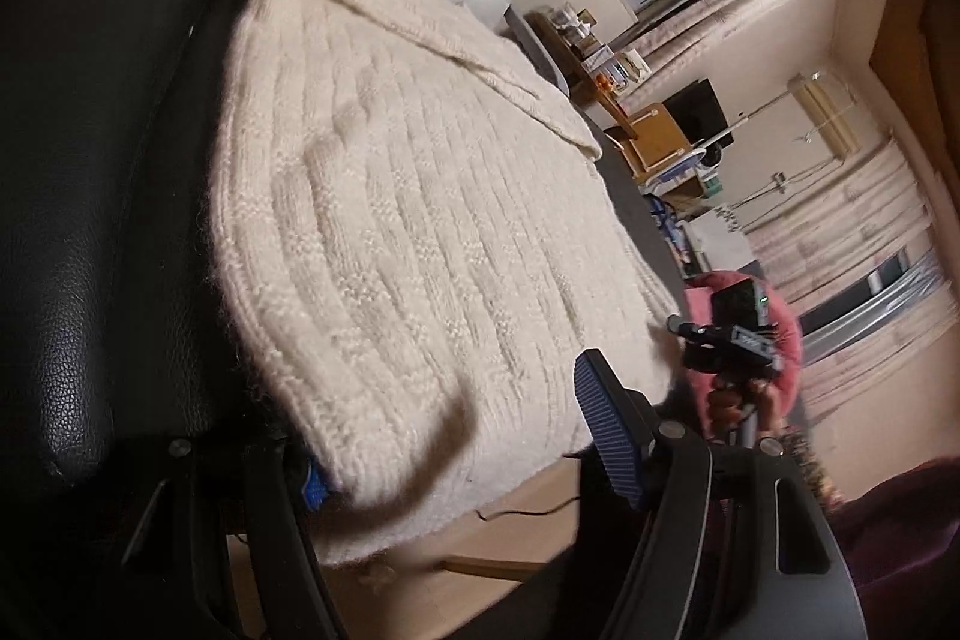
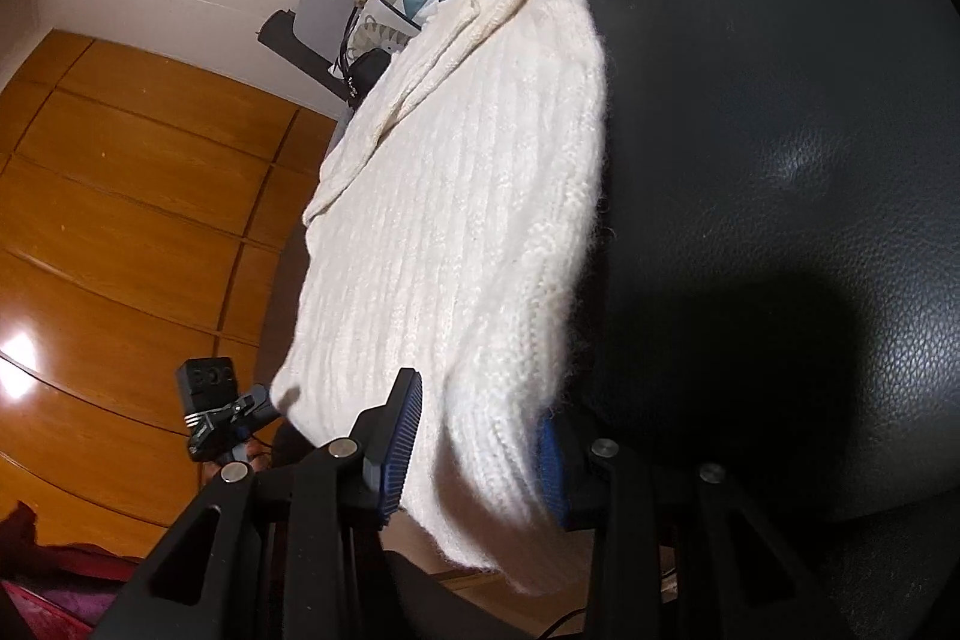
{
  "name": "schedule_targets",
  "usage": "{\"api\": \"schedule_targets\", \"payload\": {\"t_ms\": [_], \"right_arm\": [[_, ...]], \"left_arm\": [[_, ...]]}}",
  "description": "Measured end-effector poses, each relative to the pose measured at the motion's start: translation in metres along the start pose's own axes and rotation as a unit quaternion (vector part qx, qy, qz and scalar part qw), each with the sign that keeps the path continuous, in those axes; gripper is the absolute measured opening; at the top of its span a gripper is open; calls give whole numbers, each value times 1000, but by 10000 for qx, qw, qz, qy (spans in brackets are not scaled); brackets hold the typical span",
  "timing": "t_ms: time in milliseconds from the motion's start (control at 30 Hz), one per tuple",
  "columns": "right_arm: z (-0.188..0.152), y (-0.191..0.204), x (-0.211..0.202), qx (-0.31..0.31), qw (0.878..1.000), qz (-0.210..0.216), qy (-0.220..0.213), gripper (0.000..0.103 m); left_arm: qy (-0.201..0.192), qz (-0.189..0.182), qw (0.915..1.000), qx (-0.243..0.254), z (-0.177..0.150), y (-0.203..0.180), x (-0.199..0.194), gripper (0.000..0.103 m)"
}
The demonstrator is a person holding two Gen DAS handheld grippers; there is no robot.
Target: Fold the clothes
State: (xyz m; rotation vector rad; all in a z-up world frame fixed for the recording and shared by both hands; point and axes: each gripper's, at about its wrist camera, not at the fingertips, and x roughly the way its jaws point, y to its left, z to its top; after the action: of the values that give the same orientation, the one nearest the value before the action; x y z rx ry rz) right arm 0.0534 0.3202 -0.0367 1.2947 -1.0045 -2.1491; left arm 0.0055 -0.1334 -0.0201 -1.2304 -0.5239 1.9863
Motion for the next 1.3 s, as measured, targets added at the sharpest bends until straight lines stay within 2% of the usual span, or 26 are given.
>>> {"api": "schedule_targets", "payload": {"t_ms": [67, 100, 133, 167, 200, 267, 333, 500, 667, 867, 1033, 1200, 1300], "right_arm": [[-3, 3, -1, -109, 9999, -77, -93, 36], [-4, 4, -1, -160, 9997, -144, -128, 32], [-5, 5, 0, -218, 9993, -255, -140, 23], [-5, 6, 0, -276, 9988, -366, -152, 20], [-6, 8, 1, -334, 9982, -476, -165, 14], [-5, 6, 1, -301, 9982, -488, -177, 12], [-5, 1, 1, -168, 9990, -379, -178, 11], [-5, -7, 1, 110, 9996, -157, -222, 10], [-5, -13, 0, 246, 9994, 12, -249, 10], [-5, -17, -2, 417, 9987, 138, -254, 10], [-5, -16, -3, 460, 9984, 149, -296, 10], [-5, -11, -5, 730, 9949, 596, -357, 10], [-2, -6, -5, 721, 9960, 468, -235, 10]], "left_arm": [[-58, 204, 9997, 89, -2, -3, 1, 63], [-88, 296, 9995, 72, -2, -2, 1, 59], [-117, 388, 9992, 54, -2, -1, 1, 45], [-130, 459, 9989, -9, -3, 2, 2, 27], [-134, 438, 9988, -151, -3, 8, 1, 22], [-156, 255, 9983, -499, -3, 22, 0, 14], [-175, 130, 9973, -697, -5, 29, -1, 11], [-93, 135, 9986, -494, -5, 24, 0, 10], [10, -42, 9982, -594, -3, 27, 3, 10], [40, -1, 9984, -567, -1, 25, 3, 8], [-32, 137, 9987, -481, -1, 17, -2, 6], [-265, -155, 9986, -435, 3, 6, -20, 6], [-357, -274, 9983, -364, 4, 2, -31, 6]]}}
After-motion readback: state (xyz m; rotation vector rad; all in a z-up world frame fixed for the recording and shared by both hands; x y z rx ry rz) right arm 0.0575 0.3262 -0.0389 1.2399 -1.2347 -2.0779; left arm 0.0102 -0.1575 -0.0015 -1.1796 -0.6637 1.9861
